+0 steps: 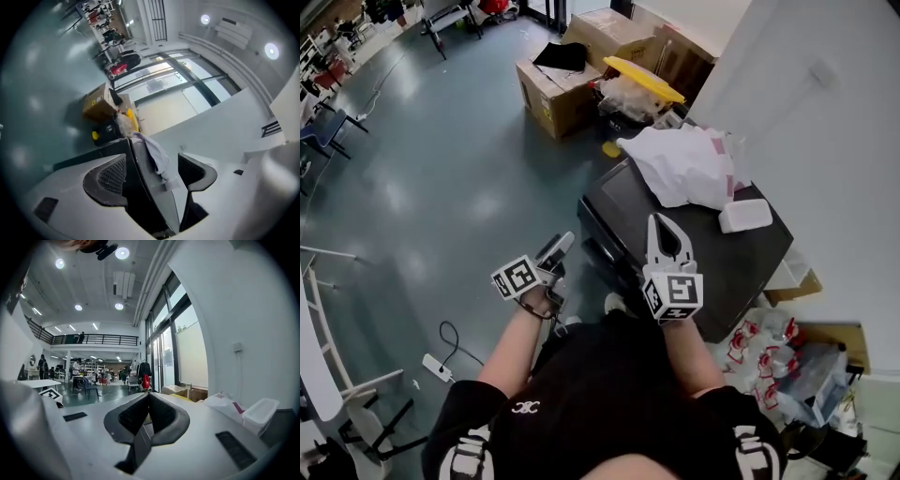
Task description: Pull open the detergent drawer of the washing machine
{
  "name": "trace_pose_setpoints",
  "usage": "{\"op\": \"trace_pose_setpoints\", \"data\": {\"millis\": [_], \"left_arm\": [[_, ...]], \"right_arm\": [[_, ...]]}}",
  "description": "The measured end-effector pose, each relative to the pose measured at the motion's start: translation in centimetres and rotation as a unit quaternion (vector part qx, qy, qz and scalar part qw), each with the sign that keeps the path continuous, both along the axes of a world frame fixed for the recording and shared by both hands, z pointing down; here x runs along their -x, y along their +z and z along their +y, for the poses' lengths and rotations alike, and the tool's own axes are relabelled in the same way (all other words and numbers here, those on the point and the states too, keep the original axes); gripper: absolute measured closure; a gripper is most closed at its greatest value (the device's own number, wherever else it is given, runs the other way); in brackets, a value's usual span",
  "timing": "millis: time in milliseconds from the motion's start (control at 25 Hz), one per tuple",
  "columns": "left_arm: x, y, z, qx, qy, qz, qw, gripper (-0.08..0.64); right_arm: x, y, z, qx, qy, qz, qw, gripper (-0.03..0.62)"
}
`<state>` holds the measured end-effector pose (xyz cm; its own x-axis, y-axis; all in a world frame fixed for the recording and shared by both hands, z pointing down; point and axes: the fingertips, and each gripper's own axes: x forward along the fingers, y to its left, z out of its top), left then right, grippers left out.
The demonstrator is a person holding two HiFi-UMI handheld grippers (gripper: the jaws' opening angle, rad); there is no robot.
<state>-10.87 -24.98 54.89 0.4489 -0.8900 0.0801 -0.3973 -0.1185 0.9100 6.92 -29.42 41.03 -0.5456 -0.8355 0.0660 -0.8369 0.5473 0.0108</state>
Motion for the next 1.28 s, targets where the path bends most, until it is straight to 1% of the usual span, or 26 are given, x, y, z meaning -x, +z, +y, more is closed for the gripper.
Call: {"op": "trace_pose_setpoints", "data": {"millis": [80, 160, 280, 320, 360, 440, 560, 640, 880, 1040, 1280], "left_arm": [[-0.4, 1.2, 0.0, 0.001, 0.0, 0.029, 0.9996, 0.233], [-1.1, 1.8, 0.0, -0.01, 0.002, 0.059, 0.9982, 0.233], [-1.3, 3.4, -0.2, -0.008, 0.007, 0.048, 0.9988, 0.233], [-1.6, 3.9, -0.3, -0.009, 0.011, 0.052, 0.9986, 0.233], [-1.9, 4.4, -0.4, -0.011, 0.017, 0.062, 0.9978, 0.233], [-2.6, 5.0, -0.8, -0.016, 0.027, 0.099, 0.9946, 0.233], [-3.1, 6.7, -1.1, -0.016, 0.035, 0.113, 0.9928, 0.233], [-3.5, 7.5, -1.4, -0.019, 0.04, 0.136, 0.9897, 0.233], [-3.9, 11.0, -2.5, -0.004, 0.048, 0.166, 0.985, 0.235], [-4.3, 13.4, -3.3, 0.013, 0.036, 0.179, 0.9831, 0.246], [-5.9, 15.5, -4.3, 0.03, 0.035, 0.191, 0.9805, 0.25]], "right_arm": [[-0.7, 0.3, 0.1, 0.002, 0.004, 0.004, 1.0, 0.59], [-1.5, 0.6, 0.2, 0.005, 0.008, 0.01, 1.0, 0.589], [-2.8, 0.9, 0.2, 0.009, 0.017, 0.015, 1.0, 0.59], [-3.2, 1.0, 0.2, 0.011, 0.02, 0.017, 1.0, 0.59], [-3.6, 1.1, 0.3, 0.012, 0.023, 0.019, 0.999, 0.591], [-4.2, 1.3, 0.4, 0.014, 0.028, 0.025, 0.999, 0.59], [-5.1, 1.7, 0.5, 0.018, 0.034, 0.033, 0.999, 0.59], [-5.8, 2.0, 0.6, 0.022, 0.039, 0.038, 0.998, 0.589], [-7.6, 2.7, 0.8, 0.032, 0.045, 0.053, 0.997, 0.589], [-9.0, 3.3, 0.7, 0.043, 0.056, 0.054, 0.996, 0.59], [-10.8, 4.4, 0.3, 0.058, 0.07, 0.052, 0.995, 0.59]]}}
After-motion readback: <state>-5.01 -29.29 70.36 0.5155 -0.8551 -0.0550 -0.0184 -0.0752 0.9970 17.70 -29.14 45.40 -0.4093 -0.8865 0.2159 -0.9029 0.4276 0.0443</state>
